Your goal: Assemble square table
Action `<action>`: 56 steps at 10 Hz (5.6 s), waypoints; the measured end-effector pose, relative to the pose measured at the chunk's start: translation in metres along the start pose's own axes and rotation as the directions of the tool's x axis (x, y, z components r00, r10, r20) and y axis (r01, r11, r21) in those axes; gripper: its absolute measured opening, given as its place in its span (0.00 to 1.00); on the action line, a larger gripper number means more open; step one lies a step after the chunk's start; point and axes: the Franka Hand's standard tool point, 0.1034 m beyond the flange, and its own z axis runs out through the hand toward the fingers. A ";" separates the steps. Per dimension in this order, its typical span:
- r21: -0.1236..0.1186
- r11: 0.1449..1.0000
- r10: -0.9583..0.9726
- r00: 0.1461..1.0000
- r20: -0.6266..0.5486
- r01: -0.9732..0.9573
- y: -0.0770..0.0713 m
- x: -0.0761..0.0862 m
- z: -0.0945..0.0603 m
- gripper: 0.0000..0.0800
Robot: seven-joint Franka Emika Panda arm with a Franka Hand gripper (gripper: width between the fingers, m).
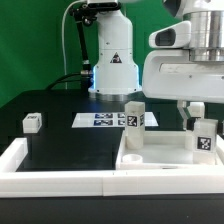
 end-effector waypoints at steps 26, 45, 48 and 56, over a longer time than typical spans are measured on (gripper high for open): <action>-0.002 0.869 -0.495 0.869 0.021 0.495 0.266 0.058 -0.036 0.81; -0.023 0.792 -0.604 0.789 0.114 0.610 0.399 -0.038 0.000 0.81; 0.037 0.806 -0.587 0.790 0.178 0.591 0.394 -0.052 0.007 0.81; 0.027 0.802 -0.531 0.692 0.488 0.596 0.384 -0.042 0.017 0.81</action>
Offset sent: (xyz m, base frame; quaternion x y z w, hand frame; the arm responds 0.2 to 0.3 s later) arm -0.0100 0.0015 0.0065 -0.0053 -0.0121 -0.0482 0.9987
